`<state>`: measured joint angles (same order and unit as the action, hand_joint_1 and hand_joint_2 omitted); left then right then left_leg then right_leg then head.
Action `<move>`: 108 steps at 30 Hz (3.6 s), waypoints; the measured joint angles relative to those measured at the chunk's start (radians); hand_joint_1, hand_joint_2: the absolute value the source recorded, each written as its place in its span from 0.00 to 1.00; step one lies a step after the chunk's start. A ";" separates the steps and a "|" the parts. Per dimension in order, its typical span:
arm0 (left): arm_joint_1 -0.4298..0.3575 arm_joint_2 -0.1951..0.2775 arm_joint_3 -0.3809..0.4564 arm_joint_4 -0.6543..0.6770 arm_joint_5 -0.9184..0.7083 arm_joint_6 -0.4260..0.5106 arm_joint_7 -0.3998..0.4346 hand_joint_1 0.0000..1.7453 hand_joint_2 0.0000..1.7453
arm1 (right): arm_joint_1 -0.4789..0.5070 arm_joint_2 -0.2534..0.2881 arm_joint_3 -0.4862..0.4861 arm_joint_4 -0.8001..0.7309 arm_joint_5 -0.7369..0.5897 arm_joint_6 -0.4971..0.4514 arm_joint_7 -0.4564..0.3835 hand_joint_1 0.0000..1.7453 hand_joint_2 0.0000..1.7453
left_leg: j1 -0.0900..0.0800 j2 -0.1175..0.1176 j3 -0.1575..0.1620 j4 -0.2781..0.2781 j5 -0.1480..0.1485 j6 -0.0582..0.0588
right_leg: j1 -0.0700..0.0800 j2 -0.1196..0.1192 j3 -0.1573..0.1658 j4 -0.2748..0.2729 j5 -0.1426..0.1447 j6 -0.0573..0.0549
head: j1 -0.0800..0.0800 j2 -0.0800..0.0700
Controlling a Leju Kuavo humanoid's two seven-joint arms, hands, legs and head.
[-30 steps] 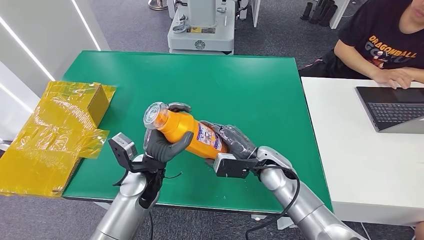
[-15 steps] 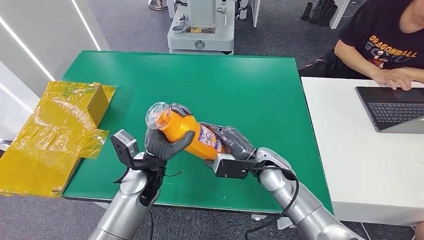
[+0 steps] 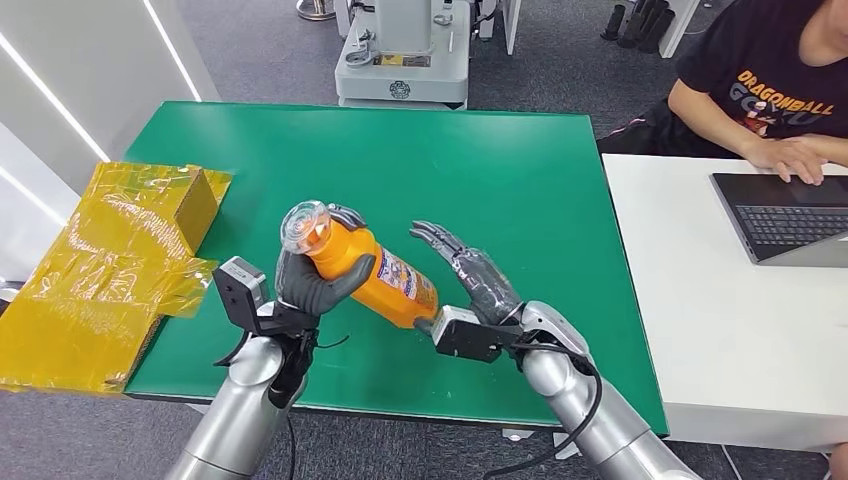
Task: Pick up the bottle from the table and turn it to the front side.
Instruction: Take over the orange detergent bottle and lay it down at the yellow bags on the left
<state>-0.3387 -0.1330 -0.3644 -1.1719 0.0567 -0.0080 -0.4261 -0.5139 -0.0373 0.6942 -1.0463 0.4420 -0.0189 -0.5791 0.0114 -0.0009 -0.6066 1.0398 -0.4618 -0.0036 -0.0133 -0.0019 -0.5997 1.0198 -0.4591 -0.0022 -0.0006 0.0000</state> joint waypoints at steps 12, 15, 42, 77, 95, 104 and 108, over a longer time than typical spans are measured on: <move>-0.032 0.072 0.069 -0.071 -0.137 0.096 0.000 1.00 1.00 | 0.038 0.018 -0.021 -0.102 -0.068 -0.084 0.002 0.00 1.00 | 0.000 0.000 0.000 0.000 0.000 0.000 | 0.000 0.000 0.000 0.001 0.000 0.000 | 0.000 0.000; -0.064 0.105 0.088 -0.087 -0.172 0.110 0.012 1.00 1.00 | 0.052 0.020 -0.021 -0.135 -0.080 -0.093 0.000 0.00 1.00 | 0.000 0.000 0.000 0.000 0.000 0.000 | 0.000 0.000 0.000 0.001 0.000 0.000 | 0.000 0.000; -0.446 0.645 -0.137 0.037 -0.954 -0.127 0.119 1.00 1.00 | 0.197 0.019 -0.064 -0.306 -0.278 -0.082 -0.031 0.00 1.00 | 0.001 0.004 0.000 0.000 0.002 -0.002 | 0.000 0.005 -0.003 0.003 0.000 -0.001 | 0.000 0.000; -0.522 0.571 -0.492 0.724 -0.982 -0.060 0.009 1.00 1.00 | 0.383 0.055 -0.066 -0.511 -0.452 -0.163 -0.073 0.00 1.00 | 0.000 0.004 -0.001 -0.001 0.001 -0.002 | 0.000 0.004 -0.003 0.002 0.000 -0.001 | 0.000 0.000; -0.501 0.546 -0.492 0.820 -1.034 -0.051 0.019 0.62 1.00 | 0.401 0.054 -0.038 -0.550 -0.484 -0.247 -0.073 0.00 1.00 | 0.001 0.004 -0.001 -0.001 0.001 -0.002 | 0.000 0.004 -0.003 0.003 0.000 -0.001 | 0.000 0.000; -0.490 0.546 -0.492 0.822 -1.041 -0.037 0.050 0.00 1.00 | 0.400 0.054 -0.027 -0.558 -0.484 -0.239 -0.069 0.00 1.00 | 0.001 0.003 0.000 -0.001 0.001 -0.002 | 0.000 0.004 -0.003 0.003 0.000 -0.001 | 0.000 0.000; -0.489 0.547 -0.492 0.822 -1.045 -0.034 0.058 0.00 1.00 | 0.400 0.054 -0.021 -0.559 -0.485 -0.240 -0.068 0.00 1.00 | 0.001 0.003 0.000 -0.001 0.001 -0.002 | 0.000 0.004 -0.003 0.003 0.000 -0.001 | 0.000 0.000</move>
<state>-0.8279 0.4143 -0.8560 -0.3494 -0.9879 -0.0419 -0.3683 -0.1143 0.0172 0.6733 -1.6056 -0.0432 -0.2590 -0.6475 0.0121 0.0025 -0.6065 1.0385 -0.4603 -0.0060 -0.0129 0.0018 -0.6025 1.0230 -0.4593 -0.0036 -0.0003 0.0000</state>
